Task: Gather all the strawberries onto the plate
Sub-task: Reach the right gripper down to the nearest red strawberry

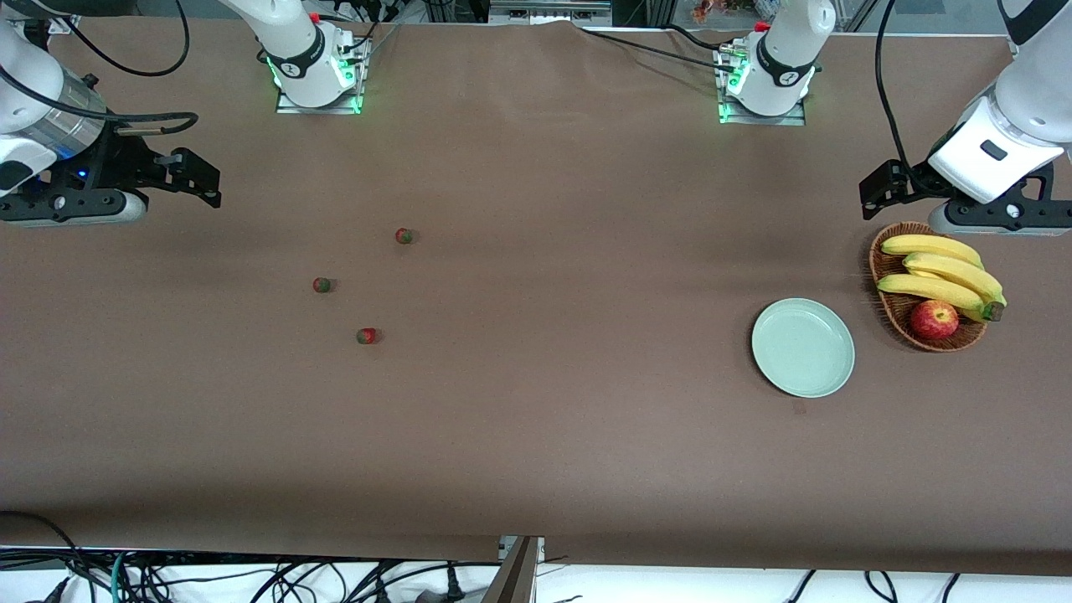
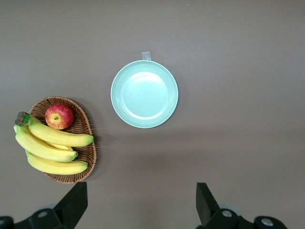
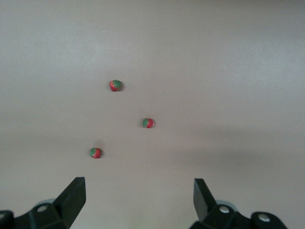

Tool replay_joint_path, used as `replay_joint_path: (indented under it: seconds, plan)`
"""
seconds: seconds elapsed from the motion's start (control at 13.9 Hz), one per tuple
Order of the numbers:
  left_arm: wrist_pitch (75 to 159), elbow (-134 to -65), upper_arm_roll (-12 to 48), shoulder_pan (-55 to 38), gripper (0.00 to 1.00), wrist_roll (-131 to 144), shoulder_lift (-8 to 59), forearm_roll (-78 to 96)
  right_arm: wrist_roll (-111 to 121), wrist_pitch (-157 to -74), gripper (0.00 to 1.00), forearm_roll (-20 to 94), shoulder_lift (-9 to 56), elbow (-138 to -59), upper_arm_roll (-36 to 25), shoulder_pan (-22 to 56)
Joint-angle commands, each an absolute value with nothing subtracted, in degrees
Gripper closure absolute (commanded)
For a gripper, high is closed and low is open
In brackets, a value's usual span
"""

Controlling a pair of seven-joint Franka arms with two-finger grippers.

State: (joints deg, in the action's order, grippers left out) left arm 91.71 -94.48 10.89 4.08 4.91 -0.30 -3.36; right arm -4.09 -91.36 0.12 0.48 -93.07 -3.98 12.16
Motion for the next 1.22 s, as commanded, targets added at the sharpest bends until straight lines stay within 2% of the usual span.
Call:
replay_joint_path:
  seconds: [0.0, 0.43, 0.72, 0.93, 1.15]
  plan:
    - [91.1, -95.1, 11.1, 4.6, 0.0, 5.0, -1.5, -2.5, -3.4, -91.1, 0.0, -0.7, 1.1, -91.8, -3.2, 11.8]
    - [91.1, -95.1, 11.2, 4.4, 0.0, 5.0, -1.5, -2.5, -3.3, -90.3, 0.0, -0.5, 2.5, -91.7, -3.0, 12.2]
    - [91.1, -95.1, 11.0, 5.0, 0.0, 5.0, -1.3, -2.5, -4.3, -91.7, 0.0, -0.1, 4.1, -97.3, -2.9, 13.2]
    - [91.1, -95.2, 10.7, 5.2, 0.0, 5.0, -1.3, -2.5, -4.7, -104.2, 0.0, 0.3, 4.0, -108.7, -2.5, 13.3]
    - [91.2, -95.1, 10.7, 5.2, 0.0, 5.0, -1.2, -2.5, -7.5, -116.5, 0.0, 0.6, 11.0, -111.5, -2.5, 15.5]
